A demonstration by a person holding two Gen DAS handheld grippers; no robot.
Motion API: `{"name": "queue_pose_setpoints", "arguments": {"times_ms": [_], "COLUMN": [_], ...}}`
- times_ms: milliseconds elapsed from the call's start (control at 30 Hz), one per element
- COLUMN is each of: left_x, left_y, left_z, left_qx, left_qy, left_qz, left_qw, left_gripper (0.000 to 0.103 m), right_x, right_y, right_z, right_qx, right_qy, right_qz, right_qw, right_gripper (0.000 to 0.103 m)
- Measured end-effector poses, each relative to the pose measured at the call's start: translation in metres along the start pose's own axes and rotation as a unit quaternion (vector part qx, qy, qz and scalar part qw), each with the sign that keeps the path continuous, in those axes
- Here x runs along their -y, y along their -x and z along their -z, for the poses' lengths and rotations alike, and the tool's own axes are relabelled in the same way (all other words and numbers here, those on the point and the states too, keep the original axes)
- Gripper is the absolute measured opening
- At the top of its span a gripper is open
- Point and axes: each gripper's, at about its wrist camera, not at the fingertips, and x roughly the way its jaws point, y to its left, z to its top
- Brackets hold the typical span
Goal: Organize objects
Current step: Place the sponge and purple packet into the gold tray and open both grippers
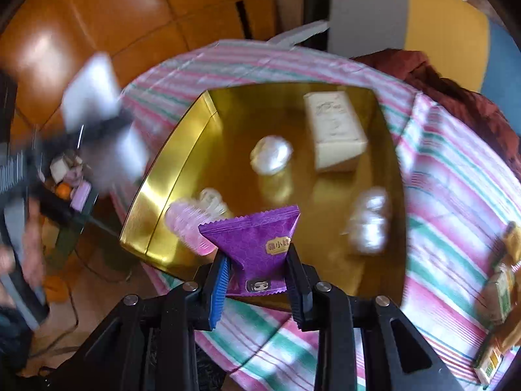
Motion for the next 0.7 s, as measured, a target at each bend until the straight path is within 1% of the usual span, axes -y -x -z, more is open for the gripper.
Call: {"name": "queue_pose_setpoints", "arguments": {"times_ms": [33,67,100,133,200,267,333,400,567,633,700], "left_x": [-0.001,-0.002,-0.005,-0.008,-0.013,-0.016,-0.016,-0.015,-0.018,-0.017,-0.015], "left_y": [-0.007,-0.013,-0.018,-0.024,-0.031,-0.032,-0.031,-0.029,-0.026,-0.023,-0.021], "left_z": [-0.011,-0.017,-0.022,-0.028,-0.031,-0.029,-0.023,-0.013,0.008,0.014,0.017], "left_qx": [0.004,0.004,0.005,0.009,-0.001,-0.004,-0.006,-0.007,-0.016,-0.016,-0.013], "left_qy": [0.002,0.005,0.012,0.026,0.043,0.055,0.054,0.046,0.044,0.046,0.047], "left_qz": [-0.001,-0.001,-0.003,-0.005,-0.005,-0.004,-0.005,-0.017,-0.032,-0.035,-0.038], "left_qw": [1.0000,1.0000,0.9999,0.9996,0.9991,0.9984,0.9985,0.9988,0.9984,0.9982,0.9981], "left_gripper": [0.069,0.078,0.094,0.097,0.097,0.097,0.097,0.097,0.097,0.097,0.097], "right_x": [-0.005,-0.010,-0.014,-0.018,-0.027,-0.033,-0.034,-0.029,-0.016,-0.016,-0.013], "right_y": [-0.006,-0.013,-0.017,-0.021,-0.028,-0.032,-0.032,-0.032,-0.025,-0.019,-0.013], "right_z": [0.000,0.000,0.000,0.001,0.005,0.009,0.010,0.011,0.015,0.019,0.021], "right_qx": [-0.007,-0.015,-0.019,-0.024,-0.033,-0.035,-0.028,-0.026,-0.013,-0.004,0.008], "right_qy": [0.005,0.010,0.013,0.015,0.014,0.019,0.021,0.009,-0.010,-0.014,-0.018], "right_qz": [-0.005,-0.016,-0.025,-0.046,-0.105,-0.138,-0.144,-0.156,-0.149,-0.132,-0.107], "right_qw": [1.000,1.000,0.999,0.999,0.994,0.990,0.989,0.987,0.989,0.991,0.994], "right_gripper": [0.033,0.034,0.034,0.035,0.052,0.052,0.053,0.053,0.053,0.053,0.053]}}
